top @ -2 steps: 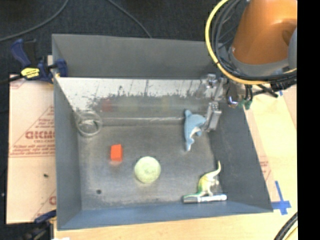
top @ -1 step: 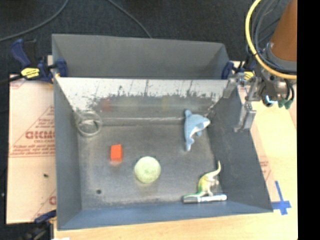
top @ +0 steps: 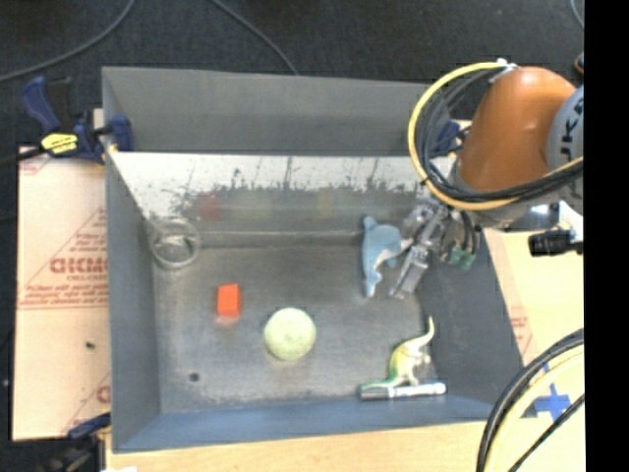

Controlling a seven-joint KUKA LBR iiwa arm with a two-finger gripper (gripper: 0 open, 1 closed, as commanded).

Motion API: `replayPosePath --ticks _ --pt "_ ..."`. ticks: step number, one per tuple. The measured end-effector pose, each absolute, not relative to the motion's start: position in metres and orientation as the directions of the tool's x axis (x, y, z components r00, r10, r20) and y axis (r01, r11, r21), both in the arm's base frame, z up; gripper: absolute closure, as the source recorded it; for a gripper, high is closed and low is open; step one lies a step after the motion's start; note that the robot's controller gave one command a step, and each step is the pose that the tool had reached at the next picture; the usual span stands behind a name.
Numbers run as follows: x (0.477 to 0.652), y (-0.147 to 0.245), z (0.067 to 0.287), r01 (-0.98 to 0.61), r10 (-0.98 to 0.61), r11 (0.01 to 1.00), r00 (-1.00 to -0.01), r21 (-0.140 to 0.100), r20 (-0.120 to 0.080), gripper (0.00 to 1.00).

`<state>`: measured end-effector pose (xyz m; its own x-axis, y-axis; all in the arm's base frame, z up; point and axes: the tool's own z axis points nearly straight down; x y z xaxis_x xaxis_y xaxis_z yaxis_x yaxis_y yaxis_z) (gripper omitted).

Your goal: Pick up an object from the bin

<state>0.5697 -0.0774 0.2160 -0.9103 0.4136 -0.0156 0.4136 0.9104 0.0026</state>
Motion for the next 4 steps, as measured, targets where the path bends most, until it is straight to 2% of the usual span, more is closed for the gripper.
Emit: replayPosePath --ticks 1,2,3,4 --pt "0.579 -0.061 0.075 0.493 0.493 0.87 -0.87 0.003 -0.015 0.0" --pt "0.582 -0.062 0.08 0.49 0.49 0.872 -0.872 0.005 -0.023 1.0" --pt "0.544 -0.028 0.074 0.472 0.472 0.881 -0.881 0.008 -0.036 1.0" --pt "0.532 0.04 0.074 0.436 0.436 0.9 -0.898 0.012 -0.047 1.0"
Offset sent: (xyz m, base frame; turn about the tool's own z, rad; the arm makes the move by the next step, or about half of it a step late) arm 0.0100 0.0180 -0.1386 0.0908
